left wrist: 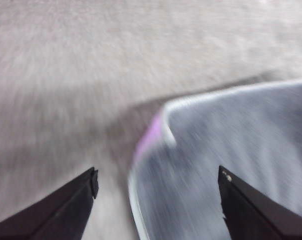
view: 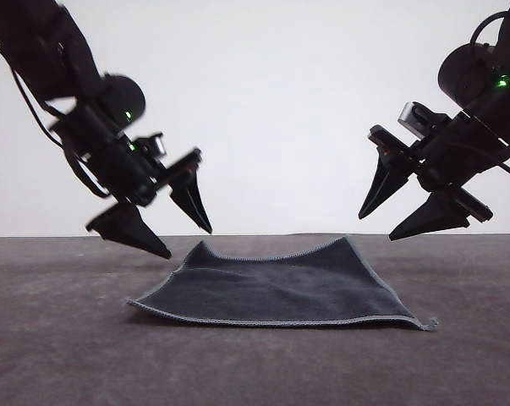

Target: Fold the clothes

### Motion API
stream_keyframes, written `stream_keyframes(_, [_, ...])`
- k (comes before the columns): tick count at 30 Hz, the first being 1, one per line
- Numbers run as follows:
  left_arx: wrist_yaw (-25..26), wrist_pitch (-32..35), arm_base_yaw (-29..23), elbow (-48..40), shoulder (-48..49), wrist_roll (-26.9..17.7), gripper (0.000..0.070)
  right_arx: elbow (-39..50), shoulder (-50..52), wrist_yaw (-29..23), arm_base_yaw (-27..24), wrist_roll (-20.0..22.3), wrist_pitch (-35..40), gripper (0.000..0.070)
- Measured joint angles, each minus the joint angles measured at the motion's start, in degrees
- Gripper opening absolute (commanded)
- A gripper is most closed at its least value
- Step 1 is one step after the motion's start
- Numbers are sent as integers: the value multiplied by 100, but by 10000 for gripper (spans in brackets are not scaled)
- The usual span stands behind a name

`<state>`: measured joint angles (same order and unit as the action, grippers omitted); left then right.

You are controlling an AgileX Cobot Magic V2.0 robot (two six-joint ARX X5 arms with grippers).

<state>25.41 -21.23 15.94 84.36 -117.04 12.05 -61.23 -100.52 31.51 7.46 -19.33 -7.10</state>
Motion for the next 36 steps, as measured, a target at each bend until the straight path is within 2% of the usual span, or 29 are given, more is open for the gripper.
stream_keyframes(7, [172,82,121,461,-522,-179,461,0,-8,0,-19,2,45,336])
stream_keyframes(10, [403,164,186,474,-584,-207,461,0,-8,0,-40,10,53,336])
stream_keyframes(17, [505,102,364,480,-592,-233,460,-67,-322,163,-45,35,98,336])
stream_keyframes(23, [600,-127,320,517,-592,-243,460,-404,-949,363,-44,37,91,336])
stream_keyframes(29, [725,-260,186,522,-592,-241,460,-907,-1327,813,-35,37,109,336])
stream_keyframes(33, [784,-299,105,522,-592,-240,460,-1122,-1514,883,11,32,126,332])
stream_keyframes(36, [800,-304,76,522,-592,-240,459,-1196,-1598,883,89,24,123,297])
